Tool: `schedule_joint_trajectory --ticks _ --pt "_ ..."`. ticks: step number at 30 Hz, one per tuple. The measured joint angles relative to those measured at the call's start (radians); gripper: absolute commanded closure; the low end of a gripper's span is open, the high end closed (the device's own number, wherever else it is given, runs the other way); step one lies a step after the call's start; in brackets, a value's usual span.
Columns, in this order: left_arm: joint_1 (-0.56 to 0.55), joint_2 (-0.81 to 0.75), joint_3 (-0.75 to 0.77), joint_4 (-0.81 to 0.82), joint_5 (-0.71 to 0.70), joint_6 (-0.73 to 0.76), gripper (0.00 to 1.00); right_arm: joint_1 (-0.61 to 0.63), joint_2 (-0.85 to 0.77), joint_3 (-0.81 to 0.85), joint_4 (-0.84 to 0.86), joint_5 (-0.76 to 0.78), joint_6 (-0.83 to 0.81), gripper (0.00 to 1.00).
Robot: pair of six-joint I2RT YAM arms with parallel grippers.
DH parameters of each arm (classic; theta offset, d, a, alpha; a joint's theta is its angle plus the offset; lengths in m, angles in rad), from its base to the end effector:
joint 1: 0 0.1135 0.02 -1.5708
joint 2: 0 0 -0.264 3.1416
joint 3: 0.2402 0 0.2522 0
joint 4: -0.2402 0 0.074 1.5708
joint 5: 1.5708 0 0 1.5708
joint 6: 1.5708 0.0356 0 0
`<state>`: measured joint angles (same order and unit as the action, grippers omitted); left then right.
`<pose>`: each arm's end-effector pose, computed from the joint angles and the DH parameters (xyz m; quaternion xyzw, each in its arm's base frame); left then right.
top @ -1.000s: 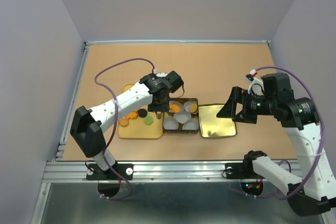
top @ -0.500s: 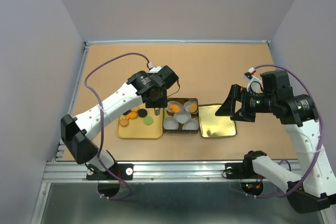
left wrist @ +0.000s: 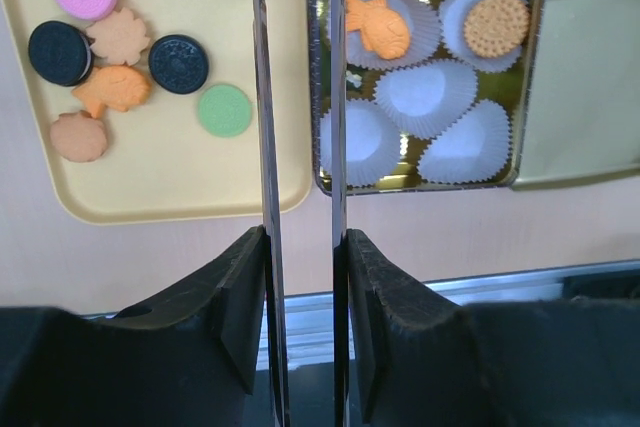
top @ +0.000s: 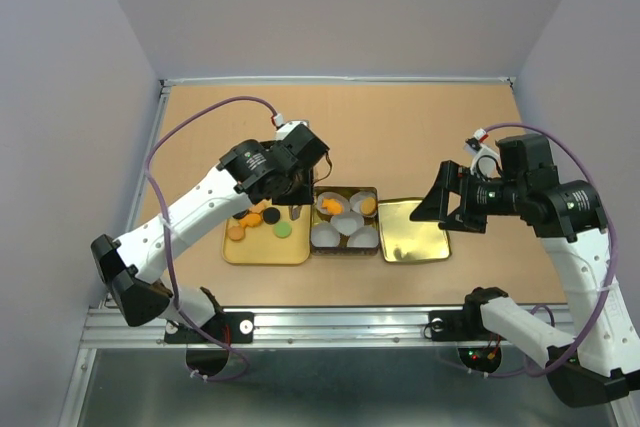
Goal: Pack the cookies
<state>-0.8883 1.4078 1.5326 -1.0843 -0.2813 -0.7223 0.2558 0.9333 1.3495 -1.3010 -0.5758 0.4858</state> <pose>0.1810 -0.2070 0.3754 0.0363 0.9445 -0.1222 0.3028 0.1194 0.0513 0.3992 0.0088 0.9080 0.3661 0.2037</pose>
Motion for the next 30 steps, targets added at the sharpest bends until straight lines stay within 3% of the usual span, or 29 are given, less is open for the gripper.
schedule_joint_trajectory --ticks 18,30 --pt "-0.310 -0.005 -0.039 0.100 0.039 -0.019 0.68 0.000 -0.047 0.000 0.000 0.018 0.012 0.00" --pt "-0.334 0.031 -0.092 0.085 0.000 -0.101 0.62 0.000 -0.050 0.000 -0.002 0.027 0.008 0.00"
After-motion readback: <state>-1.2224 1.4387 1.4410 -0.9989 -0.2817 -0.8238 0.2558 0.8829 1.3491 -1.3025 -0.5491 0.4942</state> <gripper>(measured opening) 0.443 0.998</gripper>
